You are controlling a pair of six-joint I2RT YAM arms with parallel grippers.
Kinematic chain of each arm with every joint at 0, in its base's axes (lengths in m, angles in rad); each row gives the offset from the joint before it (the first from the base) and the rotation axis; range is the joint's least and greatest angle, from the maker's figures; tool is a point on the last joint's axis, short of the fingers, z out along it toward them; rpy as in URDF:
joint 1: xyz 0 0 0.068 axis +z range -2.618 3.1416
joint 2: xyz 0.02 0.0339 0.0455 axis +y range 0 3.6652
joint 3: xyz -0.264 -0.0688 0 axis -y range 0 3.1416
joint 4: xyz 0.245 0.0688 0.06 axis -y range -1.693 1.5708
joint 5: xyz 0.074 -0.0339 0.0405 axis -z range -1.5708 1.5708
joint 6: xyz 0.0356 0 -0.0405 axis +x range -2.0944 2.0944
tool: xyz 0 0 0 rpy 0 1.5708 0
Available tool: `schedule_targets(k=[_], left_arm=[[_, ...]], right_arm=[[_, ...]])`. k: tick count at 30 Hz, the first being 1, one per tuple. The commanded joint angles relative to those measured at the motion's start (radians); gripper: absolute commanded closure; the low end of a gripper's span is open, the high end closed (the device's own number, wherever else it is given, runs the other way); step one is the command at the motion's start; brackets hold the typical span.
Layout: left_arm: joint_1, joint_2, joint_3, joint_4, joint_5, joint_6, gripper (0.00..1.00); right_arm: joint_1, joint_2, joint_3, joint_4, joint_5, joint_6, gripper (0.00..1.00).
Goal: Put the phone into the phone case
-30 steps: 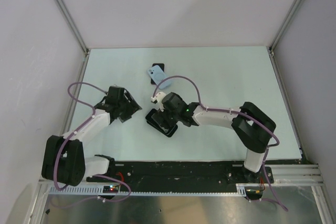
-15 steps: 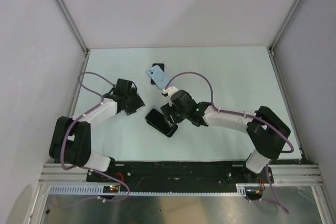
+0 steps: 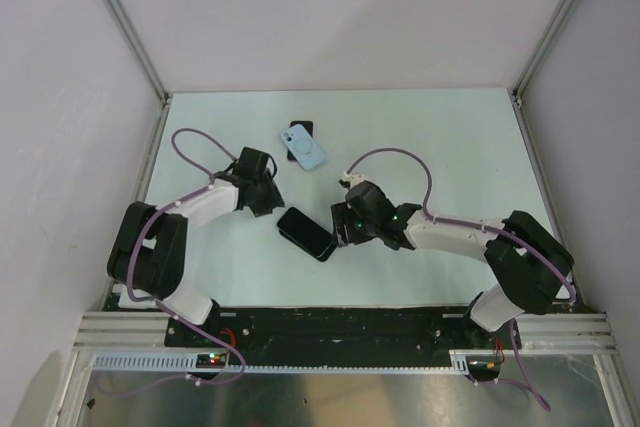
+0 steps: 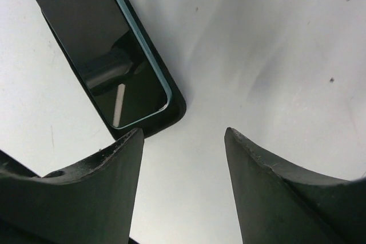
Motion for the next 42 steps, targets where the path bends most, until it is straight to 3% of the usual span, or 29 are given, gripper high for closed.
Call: schedule_targets(k=[1, 12, 23, 30, 42], left_arm=[[-0.017, 0.026, 0.043, 0.009, -0.009, 0.032, 0.57], [-0.048, 0.055, 0.063, 0.01, -0.01, 0.035, 0.59], [-0.07, 0.053, 0.061, 0.01, -0.005, 0.031, 0.61], [-0.082, 0.04, 0.041, 0.01, 0.001, 0.014, 0.63], [-0.125, 0.02, 0.013, 0.009, -0.006, -0.012, 0.64]], right_arm=[[0.015, -0.04, -0.046, 0.078, -0.051, 0.154, 0.34], [0.03, 0.048, -0.058, 0.208, -0.114, 0.292, 0.29], [0.023, 0.084, -0.058, 0.216, -0.093, 0.332, 0.28], [0.02, 0.122, -0.047, 0.229, -0.093, 0.348, 0.33], [0.02, 0.15, -0.026, 0.197, -0.041, 0.346, 0.53]])
